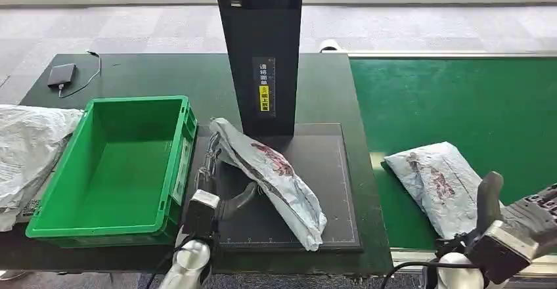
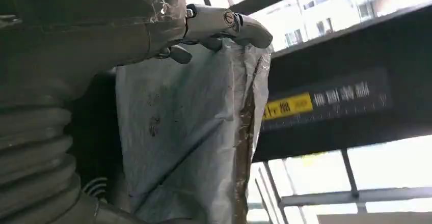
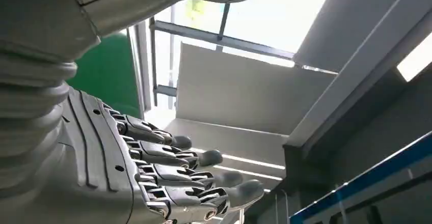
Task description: Moved the parcel from conveyor to table for the left to box.
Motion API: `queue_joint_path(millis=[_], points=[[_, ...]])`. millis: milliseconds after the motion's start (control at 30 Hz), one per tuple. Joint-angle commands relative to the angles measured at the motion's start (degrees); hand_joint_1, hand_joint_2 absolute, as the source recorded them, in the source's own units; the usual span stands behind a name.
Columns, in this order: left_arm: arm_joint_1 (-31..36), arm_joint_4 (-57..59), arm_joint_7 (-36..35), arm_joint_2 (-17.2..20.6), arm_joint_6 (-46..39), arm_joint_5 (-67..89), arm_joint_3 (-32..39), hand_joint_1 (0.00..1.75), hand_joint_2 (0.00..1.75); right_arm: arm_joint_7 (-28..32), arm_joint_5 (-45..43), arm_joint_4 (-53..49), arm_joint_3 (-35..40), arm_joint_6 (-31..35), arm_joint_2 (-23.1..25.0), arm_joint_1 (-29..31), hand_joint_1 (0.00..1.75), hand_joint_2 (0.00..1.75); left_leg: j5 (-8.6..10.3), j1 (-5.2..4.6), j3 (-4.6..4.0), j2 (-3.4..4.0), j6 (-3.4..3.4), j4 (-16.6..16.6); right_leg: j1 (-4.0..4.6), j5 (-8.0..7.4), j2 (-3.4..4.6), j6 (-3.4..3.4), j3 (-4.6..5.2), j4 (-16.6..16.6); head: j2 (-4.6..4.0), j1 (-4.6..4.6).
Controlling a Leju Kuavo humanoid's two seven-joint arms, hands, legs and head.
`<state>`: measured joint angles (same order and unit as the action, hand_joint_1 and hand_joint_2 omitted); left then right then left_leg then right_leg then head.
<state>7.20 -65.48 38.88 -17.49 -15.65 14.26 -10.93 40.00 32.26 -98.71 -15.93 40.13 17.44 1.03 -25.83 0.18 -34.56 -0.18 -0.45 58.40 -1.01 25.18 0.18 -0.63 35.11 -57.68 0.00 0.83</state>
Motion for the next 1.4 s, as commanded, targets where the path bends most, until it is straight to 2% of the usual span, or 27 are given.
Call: queue_joint_path(millis=[33,67,100,133,167,333,1400], points=[[12.36,18.87,-12.49,0.37,-5.45,16.14,-11.69,0.00,1.75,0.00,0.70,4.14,-2.24,-0.13,2.56,3.11,0.00,1.75,0.02,0.02,0.19,-0.10,-0.01,-0.09,0.04,0.01,-0.13,0.06,-0.24,0.09,-0.02,0.00],[13.84,22.72,-11.98,-0.79,-6.55,17.87,-11.52,0.00,1.75,0.00,0.63,4.55,-2.33,-0.13,2.56,3.42,0.00,1.75,0.06,0.06,0.43,-0.09,-0.02,-0.29,0.09,-0.03,-0.15,0.12,-0.50,0.31,0.00,0.00],[13.90,22.98,-11.85,-0.87,-6.55,18.02,-11.56,0.00,1.75,0.00,0.63,4.56,-2.33,-0.13,2.56,3.45,0.00,1.75,0.05,0.03,0.13,-0.17,-0.01,-0.07,0.04,-0.02,-0.19,0.03,-0.21,0.08,0.00,0.00],[14.26,23.91,-11.59,-1.12,-6.73,18.59,-11.58,0.00,1.75,0.00,0.68,4.67,-2.38,-0.13,2.56,3.60,0.00,1.75,0.06,0.02,0.18,-0.21,-0.01,-0.10,0.03,-0.01,-0.22,0.03,-0.25,0.10,0.00,-0.02],[14.49,24.50,-11.52,-1.25,-6.73,19.03,-11.52,1.64,1.75,0.00,0.67,4.70,-2.40,-0.13,2.56,3.61,0.00,1.75,0.07,0.02,0.22,-0.18,-0.01,-0.14,0.03,-0.02,-0.20,0.04,-0.29,0.14,0.00,0.00],[15.22,26.38,-13.30,-1.42,-7.01,22.97,-12.00,1.75,1.75,0.00,0.60,4.91,-2.47,-0.13,2.56,3.49,0.00,1.75,0.02,0.05,0.30,0.00,0.05,-0.14,0.07,-0.05,-0.08,0.05,-0.39,0.17,0.00,0.00],[15.93,28.71,-15.56,-2.27,-9.29,29.79,-9.57,1.75,1.75,0.00,0.84,4.79,-2.94,-0.13,2.56,2.96,0.00,1.75,0.04,0.04,0.16,-0.03,0.05,-0.08,0.05,-0.04,-0.10,0.02,-0.25,0.08,-0.02,0.00]])
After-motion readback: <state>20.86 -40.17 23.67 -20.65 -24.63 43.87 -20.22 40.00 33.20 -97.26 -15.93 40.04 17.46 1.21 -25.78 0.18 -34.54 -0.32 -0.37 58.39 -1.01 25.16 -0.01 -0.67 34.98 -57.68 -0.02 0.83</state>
